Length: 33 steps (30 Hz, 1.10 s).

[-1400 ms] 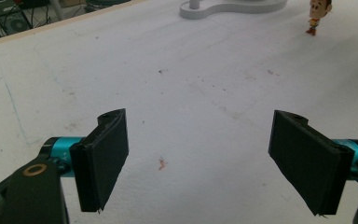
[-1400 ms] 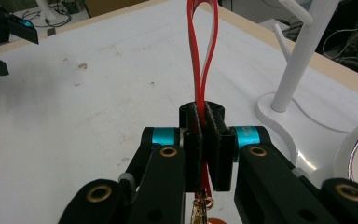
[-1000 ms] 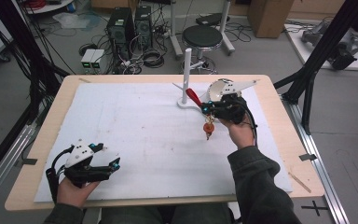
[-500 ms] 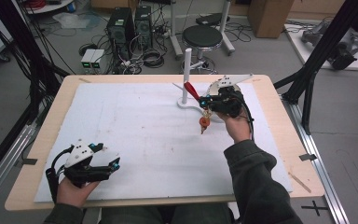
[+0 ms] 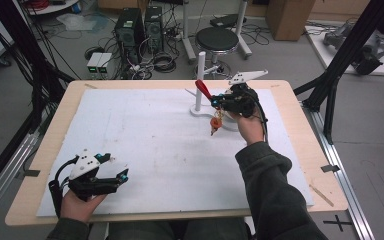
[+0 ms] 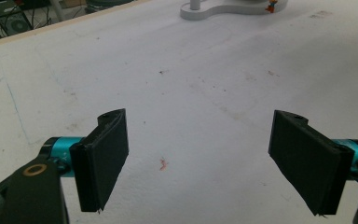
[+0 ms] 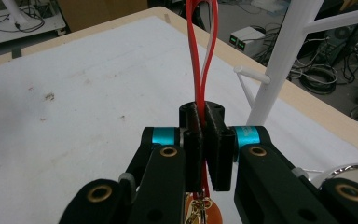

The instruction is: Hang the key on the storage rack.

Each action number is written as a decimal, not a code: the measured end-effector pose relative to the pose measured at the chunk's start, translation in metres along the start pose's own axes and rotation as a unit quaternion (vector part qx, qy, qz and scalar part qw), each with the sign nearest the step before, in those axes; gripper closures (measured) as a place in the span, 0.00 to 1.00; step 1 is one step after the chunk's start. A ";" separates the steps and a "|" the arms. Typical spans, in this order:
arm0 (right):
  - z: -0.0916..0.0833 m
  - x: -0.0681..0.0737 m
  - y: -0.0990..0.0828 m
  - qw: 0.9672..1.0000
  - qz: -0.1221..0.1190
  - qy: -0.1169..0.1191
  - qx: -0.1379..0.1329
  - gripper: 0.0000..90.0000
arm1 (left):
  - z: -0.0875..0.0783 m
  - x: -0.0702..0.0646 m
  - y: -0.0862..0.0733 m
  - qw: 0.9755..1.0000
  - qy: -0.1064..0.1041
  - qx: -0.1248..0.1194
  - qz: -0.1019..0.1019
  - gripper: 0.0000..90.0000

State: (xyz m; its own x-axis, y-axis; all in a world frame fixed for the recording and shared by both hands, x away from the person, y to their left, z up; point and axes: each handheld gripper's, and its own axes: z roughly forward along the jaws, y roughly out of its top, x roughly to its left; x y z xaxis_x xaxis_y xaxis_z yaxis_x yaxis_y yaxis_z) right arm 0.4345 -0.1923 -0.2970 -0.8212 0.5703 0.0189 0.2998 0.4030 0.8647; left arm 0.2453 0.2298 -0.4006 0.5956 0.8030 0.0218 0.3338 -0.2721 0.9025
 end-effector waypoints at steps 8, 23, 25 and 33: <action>0.010 -0.005 0.002 1.000 0.005 -0.010 0.011 0.96 | 0.000 0.000 0.000 1.000 -0.001 0.001 0.000 0.23; 0.023 -0.010 -0.001 0.999 0.018 -0.025 0.023 0.96 | 0.000 0.001 0.000 1.000 -0.001 0.000 0.000 0.23; 0.025 -0.011 -0.002 0.999 0.018 -0.027 0.025 0.96 | 0.000 0.001 0.000 1.000 -0.001 0.000 -0.001 0.23; 0.031 -0.013 -0.004 0.999 0.020 -0.036 0.032 0.96 | 0.000 0.001 0.000 1.000 0.000 0.000 0.000 0.23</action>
State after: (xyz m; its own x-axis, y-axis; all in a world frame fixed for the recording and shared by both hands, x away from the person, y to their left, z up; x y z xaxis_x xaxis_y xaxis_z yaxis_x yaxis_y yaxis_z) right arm 0.4596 -0.1791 -0.3159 -0.7718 0.6357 0.0137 0.3634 0.4234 0.8299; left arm 0.2454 0.2308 -0.4006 0.5960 0.8027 0.0221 0.3335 -0.2724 0.9025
